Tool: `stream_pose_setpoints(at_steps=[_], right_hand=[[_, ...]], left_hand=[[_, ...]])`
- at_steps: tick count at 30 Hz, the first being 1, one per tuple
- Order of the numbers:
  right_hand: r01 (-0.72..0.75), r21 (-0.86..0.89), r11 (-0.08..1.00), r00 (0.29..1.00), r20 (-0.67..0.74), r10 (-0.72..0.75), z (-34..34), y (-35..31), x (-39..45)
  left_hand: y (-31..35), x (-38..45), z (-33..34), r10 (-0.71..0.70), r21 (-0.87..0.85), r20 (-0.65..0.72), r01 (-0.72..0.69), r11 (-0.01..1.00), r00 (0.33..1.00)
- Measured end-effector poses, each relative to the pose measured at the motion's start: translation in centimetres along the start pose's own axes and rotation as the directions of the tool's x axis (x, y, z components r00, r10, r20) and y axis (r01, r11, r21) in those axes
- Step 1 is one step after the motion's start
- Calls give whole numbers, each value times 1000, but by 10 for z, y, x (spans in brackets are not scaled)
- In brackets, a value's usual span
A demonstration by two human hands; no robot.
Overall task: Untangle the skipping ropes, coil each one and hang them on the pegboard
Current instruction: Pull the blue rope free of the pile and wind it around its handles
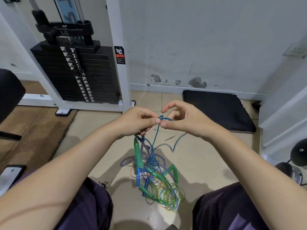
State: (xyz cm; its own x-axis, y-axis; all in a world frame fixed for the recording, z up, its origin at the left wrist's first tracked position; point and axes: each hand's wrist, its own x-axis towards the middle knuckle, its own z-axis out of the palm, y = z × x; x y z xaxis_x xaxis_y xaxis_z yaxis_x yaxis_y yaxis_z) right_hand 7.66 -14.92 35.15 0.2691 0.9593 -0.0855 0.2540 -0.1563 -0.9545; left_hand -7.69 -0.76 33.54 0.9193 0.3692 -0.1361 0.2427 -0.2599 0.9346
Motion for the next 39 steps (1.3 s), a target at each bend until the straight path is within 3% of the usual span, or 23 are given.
stream_pose_setpoints(at_steps=[5, 8, 11, 15, 20, 25, 28, 36, 39], right_hand=[[-29, -53, 998, 1000, 0, 29, -3, 2, -2], [-56, -175, 983, 998, -15, 54, 3, 0, 0], [-33, -384, 923, 999, -35, 21, -1, -4, 0], [-7, -437, 900, 996, -85, -33, -5, -5, 0], [29, -236, 971, 976, -204, -79, -7, -4, -2], [91, 143, 986, 990, -122, -73, -12, -7, -6], [40, 215, 976, 995, -101, -18, -14, -6, -5], [-168, -68, 983, 986, 14, 169, -16, 2, -7], [-195, -277, 941, 976, 36, 213, -10, 4, -4]], left_hand=[[2, 1, 2, 4, -55, -19, -5, 998, 1000], [2, 1, 5, 12, -65, 21, -11, 998, 1000], [4, 0, 2, 3, 48, 87, -7, 999, 996], [1, 3, 0, -22, 174, 47, 14, 985, 999], [-7, 4, -3, -55, 288, 1, 53, 956, 998], [-7, 6, -6, -81, 100, 6, 80, 992, 997], [-4, 6, -7, -77, 42, -21, 77, 996, 997], [-4, 9, -8, -76, -77, -134, 66, 995, 988], [-3, 8, -5, -54, -101, -139, 40, 994, 989]])
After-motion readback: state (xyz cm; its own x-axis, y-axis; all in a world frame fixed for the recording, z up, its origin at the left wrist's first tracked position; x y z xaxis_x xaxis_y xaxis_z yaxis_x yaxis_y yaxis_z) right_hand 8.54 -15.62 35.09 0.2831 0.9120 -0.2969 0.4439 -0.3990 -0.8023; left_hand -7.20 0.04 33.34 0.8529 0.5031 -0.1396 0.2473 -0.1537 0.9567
